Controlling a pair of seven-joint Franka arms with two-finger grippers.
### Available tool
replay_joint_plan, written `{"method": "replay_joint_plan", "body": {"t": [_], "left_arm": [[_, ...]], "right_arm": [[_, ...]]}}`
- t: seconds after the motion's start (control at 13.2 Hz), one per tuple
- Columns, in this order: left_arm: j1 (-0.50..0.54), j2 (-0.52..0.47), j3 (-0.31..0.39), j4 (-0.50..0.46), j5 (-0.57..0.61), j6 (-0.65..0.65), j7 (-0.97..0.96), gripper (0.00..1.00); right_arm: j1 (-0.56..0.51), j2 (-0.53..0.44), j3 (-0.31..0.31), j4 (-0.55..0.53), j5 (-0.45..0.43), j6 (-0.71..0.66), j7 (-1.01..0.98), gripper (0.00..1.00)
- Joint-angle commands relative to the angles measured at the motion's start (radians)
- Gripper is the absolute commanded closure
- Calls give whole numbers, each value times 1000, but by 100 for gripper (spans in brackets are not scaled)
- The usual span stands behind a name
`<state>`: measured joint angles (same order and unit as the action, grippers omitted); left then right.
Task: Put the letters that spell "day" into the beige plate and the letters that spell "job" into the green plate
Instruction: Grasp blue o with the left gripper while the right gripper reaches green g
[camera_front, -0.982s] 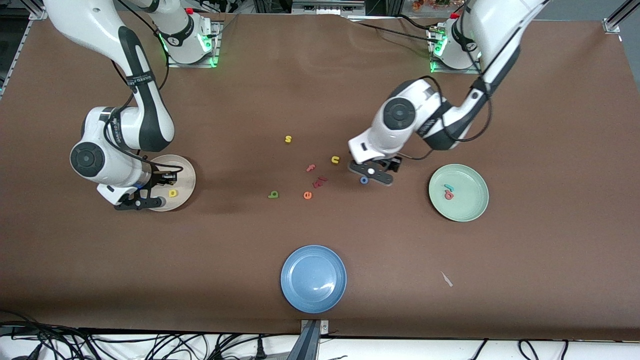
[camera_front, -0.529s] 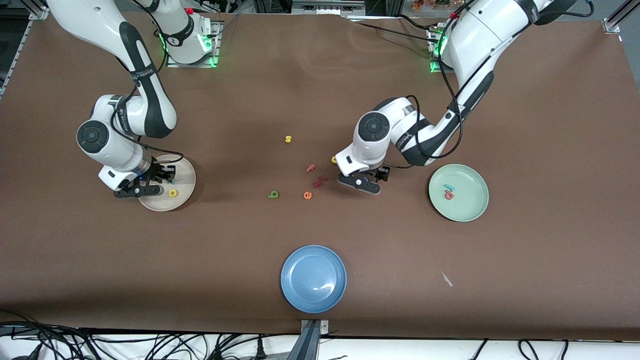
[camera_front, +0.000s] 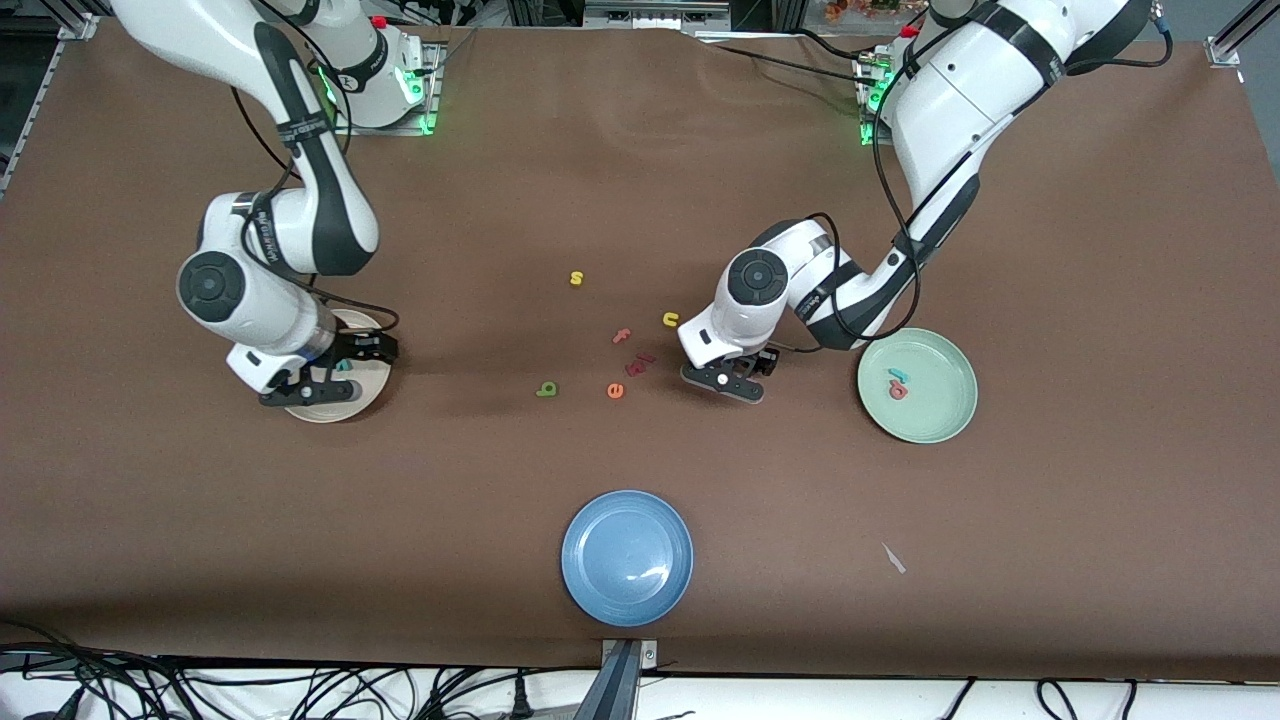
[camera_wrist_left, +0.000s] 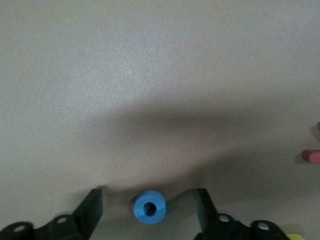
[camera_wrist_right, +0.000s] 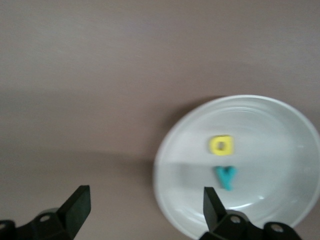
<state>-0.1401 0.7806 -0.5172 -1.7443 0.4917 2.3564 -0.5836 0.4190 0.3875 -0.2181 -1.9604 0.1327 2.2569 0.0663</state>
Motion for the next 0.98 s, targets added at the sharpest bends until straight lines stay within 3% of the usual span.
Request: {"method": "replay_joint_plan", "body": {"t": [0.0,0.45,0.68,0.83,0.91], "left_arm": [[-9,-3,2,6,33,-9,-18,23],[-4,-20,-3,-37,31,-17,-18,43],[-4,-34,-4,-35,31,-55,-18,74],[-3,-41,-6,-32,31,-57,-16,89],[-3,-50,-6,-32,31,-60,-15,92]], "right_arm": [[0,77,69,99,18,-25,154,0],[6,215,203,264,16,-13,423,0],[64,280,214,336,12,-11,550,0],[89,309,214,359,5,12,589,0],[90,323,214,367,5,19,595,0]]}}
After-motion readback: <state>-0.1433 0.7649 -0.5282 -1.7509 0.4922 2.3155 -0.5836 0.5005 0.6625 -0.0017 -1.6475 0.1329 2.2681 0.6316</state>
